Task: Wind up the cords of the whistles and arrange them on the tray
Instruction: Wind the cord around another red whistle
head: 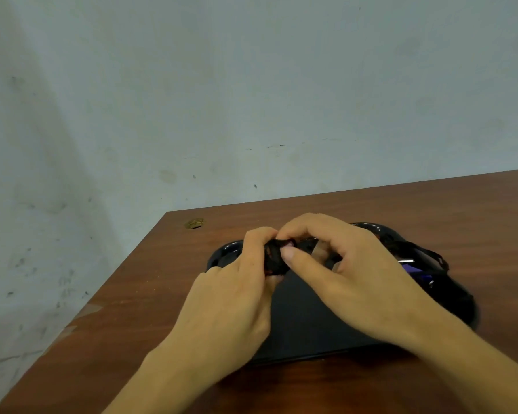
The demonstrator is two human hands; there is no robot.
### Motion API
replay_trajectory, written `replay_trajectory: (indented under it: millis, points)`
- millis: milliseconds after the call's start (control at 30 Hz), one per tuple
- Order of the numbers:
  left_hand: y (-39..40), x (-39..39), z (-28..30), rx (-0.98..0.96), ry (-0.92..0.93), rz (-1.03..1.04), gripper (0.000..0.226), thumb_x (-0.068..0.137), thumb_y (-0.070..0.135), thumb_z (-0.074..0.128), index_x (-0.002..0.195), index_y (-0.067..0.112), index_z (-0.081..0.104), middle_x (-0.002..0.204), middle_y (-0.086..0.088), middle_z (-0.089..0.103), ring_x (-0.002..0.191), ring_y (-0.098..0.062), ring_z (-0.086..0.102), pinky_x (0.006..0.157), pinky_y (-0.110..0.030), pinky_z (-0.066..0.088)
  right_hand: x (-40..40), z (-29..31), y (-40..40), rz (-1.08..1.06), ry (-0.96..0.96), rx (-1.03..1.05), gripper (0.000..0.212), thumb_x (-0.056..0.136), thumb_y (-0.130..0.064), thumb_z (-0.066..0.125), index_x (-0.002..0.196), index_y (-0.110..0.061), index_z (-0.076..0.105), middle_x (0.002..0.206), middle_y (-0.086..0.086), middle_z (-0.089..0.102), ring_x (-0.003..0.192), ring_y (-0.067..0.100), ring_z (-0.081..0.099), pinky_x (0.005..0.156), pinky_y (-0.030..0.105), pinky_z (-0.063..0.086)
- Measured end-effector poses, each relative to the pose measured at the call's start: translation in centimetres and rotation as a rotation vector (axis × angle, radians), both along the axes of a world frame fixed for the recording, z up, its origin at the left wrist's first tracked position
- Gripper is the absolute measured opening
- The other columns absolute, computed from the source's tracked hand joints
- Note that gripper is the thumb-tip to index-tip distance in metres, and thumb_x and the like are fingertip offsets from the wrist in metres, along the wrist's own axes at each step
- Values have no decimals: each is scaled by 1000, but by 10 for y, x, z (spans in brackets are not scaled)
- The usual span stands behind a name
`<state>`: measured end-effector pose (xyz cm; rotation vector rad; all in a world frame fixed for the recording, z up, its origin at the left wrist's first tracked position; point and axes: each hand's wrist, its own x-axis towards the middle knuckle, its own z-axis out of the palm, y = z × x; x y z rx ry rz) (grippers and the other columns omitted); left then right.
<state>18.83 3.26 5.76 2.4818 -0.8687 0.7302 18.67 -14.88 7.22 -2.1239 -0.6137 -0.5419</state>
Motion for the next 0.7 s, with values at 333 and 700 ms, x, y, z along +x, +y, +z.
replay_trajectory:
  millis: [333, 700]
  points:
    - [-12, -5, -5, -494, 373, -264, 24, 101, 32, 47, 123, 40, 46, 86, 0, 64, 52, -24, 58, 54, -35, 54, 11, -15, -5, -72, -170, 124, 21, 88, -33, 65, 105, -41, 75, 93, -21, 69, 85, 5, 67, 74, 18, 52]
    - [-16, -1, -5, -984, 607, -575, 17, 98, 19, 47, 114, 24, 45, 77, -18, 59, 30, -22, 40, 39, -28, 45, 7, -27, 3, 146, -242, 332, 24, 93, -13, 63, 114, -16, 74, 114, -7, 68, 106, 11, 68, 84, 19, 54]
